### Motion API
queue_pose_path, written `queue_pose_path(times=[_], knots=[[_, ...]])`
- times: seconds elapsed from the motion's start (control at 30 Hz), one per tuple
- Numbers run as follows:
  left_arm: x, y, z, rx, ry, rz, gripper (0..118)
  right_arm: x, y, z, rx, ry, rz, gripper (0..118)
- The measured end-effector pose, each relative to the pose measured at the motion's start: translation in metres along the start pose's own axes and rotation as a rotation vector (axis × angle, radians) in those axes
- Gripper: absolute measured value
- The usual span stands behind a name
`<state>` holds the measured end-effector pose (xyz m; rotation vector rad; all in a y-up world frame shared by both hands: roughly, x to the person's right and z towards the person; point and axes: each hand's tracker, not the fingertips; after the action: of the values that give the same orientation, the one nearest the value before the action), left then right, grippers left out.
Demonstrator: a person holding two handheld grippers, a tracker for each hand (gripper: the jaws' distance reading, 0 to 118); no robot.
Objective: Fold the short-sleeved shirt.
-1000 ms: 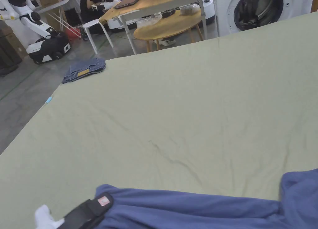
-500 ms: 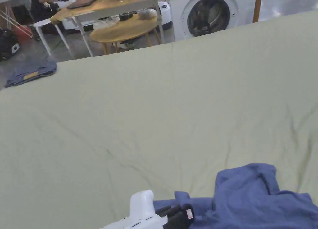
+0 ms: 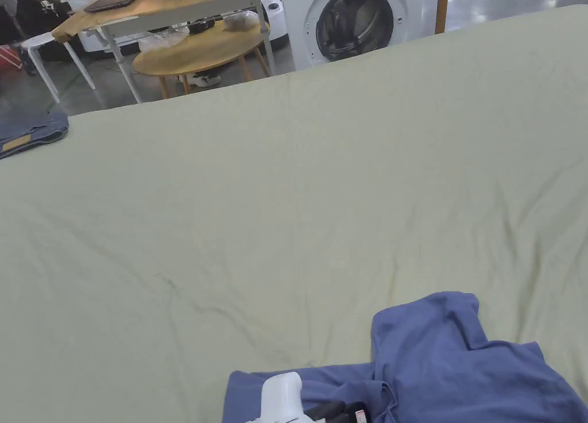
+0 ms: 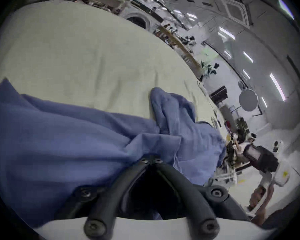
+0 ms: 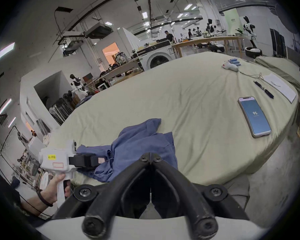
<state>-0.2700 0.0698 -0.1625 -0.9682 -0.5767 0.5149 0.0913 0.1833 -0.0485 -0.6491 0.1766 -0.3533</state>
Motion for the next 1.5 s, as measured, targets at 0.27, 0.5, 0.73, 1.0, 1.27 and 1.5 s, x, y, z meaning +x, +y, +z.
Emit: queue_pose_path(times=[0.27,0.5,0.73,1.0,1.27,1.5], knots=[[-0.032,0.015,0.094,0.253,-0.077,0.044,74,-0.004,-0.003,-0.014,-0.019,0.037,0.025,0],[-0.109,0.004,0.143,0.387,0.0,0.325,74,0.001,-0.004,-0.022,-0.038,0.055,0.021,0],[-0.104,-0.006,0.085,0.236,-0.024,0.376,14,0.001,-0.003,-0.017,-0.041,0.046,0.025,0],[-0.087,0.009,0.166,0.455,-0.08,0.499,8,0.004,0.002,-0.009,-0.025,0.021,0.037,0],[0.01,0.054,0.163,0.425,0.025,0.101,8,0.003,0.005,-0.005,-0.007,0.011,0.031,0],[0.056,0.041,0.019,0.09,-0.116,-0.016,21,-0.003,0.001,0.005,-0.004,0.006,0.05,0]])
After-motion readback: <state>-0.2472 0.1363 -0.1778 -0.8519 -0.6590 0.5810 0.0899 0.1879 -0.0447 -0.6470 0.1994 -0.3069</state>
